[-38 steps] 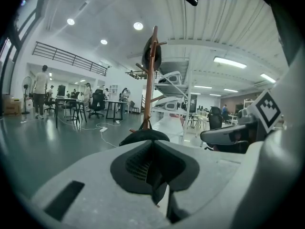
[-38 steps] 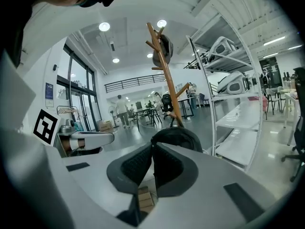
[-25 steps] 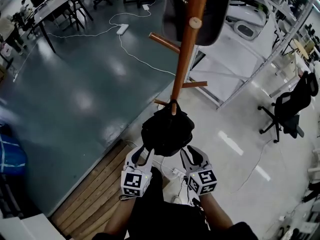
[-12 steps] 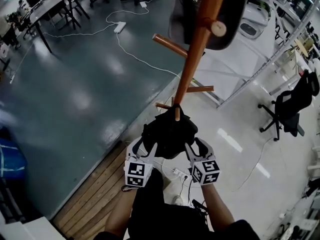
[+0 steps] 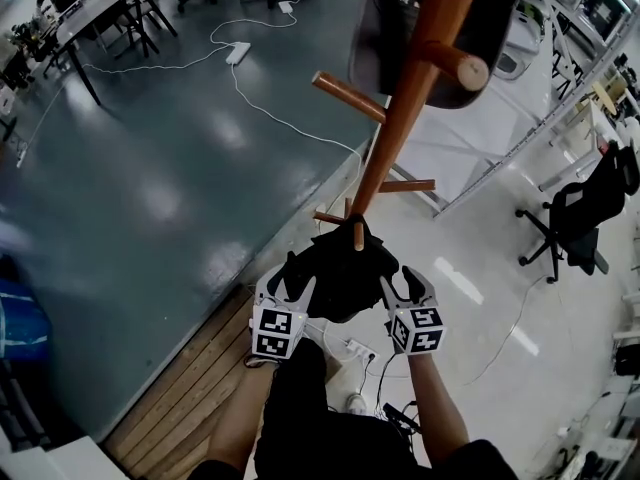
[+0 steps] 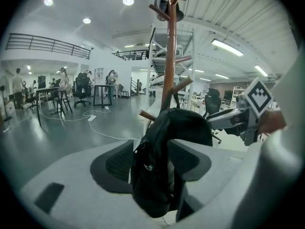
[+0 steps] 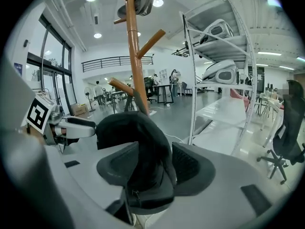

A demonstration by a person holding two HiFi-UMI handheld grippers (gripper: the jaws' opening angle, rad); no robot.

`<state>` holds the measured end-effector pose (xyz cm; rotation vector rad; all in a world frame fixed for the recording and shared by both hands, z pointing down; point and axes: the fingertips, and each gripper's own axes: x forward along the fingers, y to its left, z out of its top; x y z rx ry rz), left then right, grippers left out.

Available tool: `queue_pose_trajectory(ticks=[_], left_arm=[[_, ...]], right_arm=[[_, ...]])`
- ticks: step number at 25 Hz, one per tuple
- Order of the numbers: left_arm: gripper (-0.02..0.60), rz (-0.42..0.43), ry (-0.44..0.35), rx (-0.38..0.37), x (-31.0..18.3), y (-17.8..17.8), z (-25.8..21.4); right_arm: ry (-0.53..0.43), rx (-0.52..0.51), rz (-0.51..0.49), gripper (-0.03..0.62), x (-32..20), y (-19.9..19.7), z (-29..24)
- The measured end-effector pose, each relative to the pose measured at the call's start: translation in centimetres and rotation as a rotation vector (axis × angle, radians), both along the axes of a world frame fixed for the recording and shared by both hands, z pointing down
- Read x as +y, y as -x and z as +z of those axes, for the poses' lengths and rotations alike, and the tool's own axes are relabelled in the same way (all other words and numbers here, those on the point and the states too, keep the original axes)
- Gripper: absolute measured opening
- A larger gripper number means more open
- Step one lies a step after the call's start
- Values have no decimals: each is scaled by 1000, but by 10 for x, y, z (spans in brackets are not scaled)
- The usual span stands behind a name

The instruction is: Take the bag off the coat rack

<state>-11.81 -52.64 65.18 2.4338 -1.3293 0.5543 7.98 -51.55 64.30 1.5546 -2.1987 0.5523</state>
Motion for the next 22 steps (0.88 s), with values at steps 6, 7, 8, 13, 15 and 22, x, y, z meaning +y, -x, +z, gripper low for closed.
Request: queue_pose_trajectory(ticks=[6,7,8,13,15,22], left_arm=[[238,2,21,2,-12,-3,16],[238,2,20,-2,-14,-2,18],[238,3,21,-7,-16,-2,20],[236,21,45,-26,-21,-8,31],[220,24,48,-34,-21,-12,35],[139,40,43,-61,-21,-10,35]], right_arm=[[37,12,-1,198,-9,-6,20],[42,11,-1,198,-10,-5,23],[48,10,-2,198,-12,-4,25],[56,10,10,198,-16,-6,32],[58,11,16,196,-16,-10,34],[59,25,11,165,-14,-8,35]])
